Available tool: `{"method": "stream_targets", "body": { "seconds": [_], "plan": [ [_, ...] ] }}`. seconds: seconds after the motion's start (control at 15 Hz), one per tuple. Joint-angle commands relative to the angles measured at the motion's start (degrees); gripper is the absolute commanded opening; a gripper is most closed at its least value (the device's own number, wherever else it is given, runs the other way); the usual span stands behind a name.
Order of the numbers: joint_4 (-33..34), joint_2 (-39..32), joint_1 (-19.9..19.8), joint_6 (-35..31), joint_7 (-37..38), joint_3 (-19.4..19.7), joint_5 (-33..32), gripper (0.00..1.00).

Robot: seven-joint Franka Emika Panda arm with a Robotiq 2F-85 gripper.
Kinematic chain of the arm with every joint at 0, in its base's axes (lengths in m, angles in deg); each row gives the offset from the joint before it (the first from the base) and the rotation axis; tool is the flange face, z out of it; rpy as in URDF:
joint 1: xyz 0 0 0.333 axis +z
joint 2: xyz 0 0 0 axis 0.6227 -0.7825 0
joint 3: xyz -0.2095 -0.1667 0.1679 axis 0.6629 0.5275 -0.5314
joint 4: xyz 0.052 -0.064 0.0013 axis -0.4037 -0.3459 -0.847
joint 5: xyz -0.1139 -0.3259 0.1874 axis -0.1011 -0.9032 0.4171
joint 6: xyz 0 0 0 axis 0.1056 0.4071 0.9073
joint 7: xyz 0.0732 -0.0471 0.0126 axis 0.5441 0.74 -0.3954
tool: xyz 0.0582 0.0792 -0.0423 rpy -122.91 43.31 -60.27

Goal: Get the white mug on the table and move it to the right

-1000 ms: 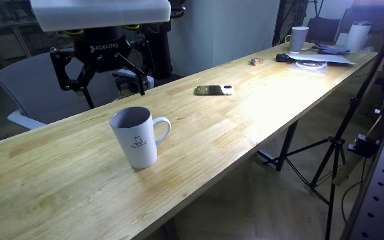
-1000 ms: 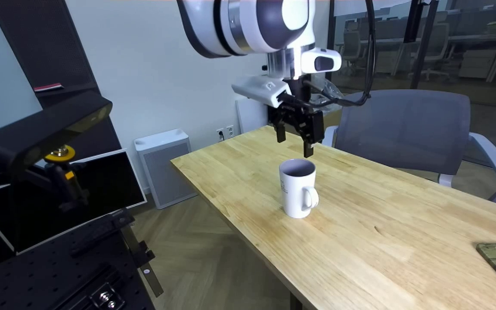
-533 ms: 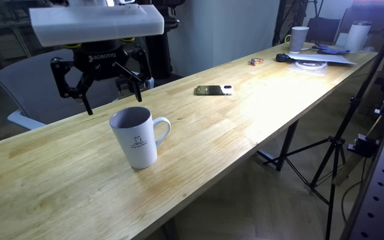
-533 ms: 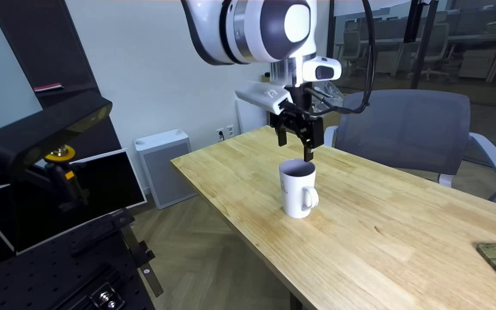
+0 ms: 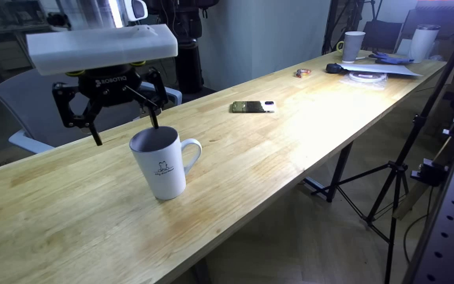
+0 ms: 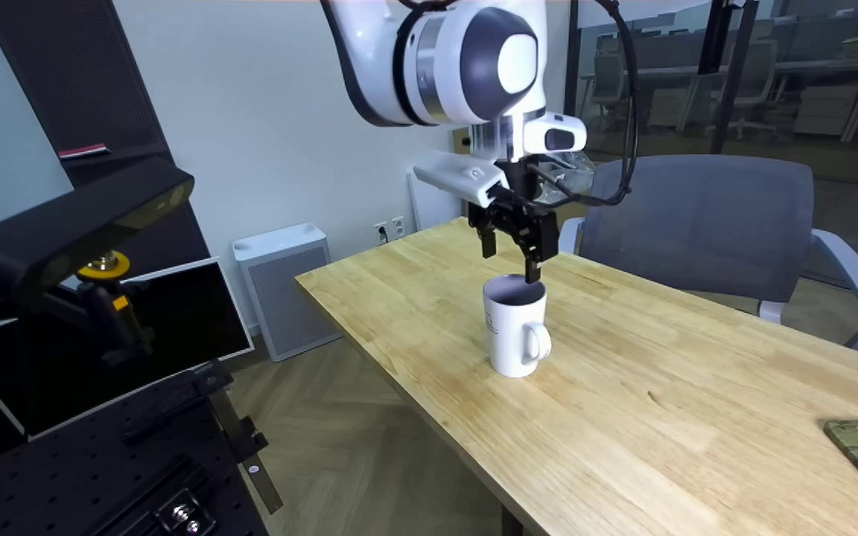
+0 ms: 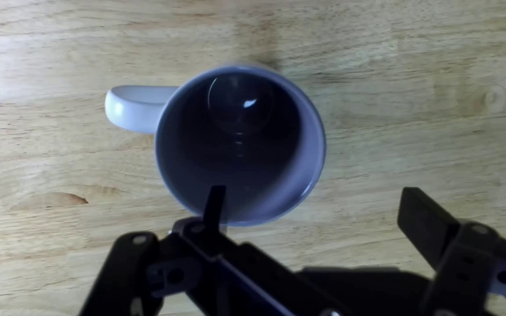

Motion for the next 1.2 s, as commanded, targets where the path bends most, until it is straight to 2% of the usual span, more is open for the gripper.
{"method": "stream_targets", "body": {
  "seconds": [0.0, 0.47, 1.13],
  "plan": [
    [3.08, -1.47, 1.76, 2.53, 1.71, 0.43, -0.06, 1.00],
    [4.42, -2.44, 3.25, 4.38, 2.37, 0.41, 0.07, 1.00],
    [4.25, -4.66, 2.83, 4.53, 3.15, 1.18, 0.48, 1.00]
  ]
}}
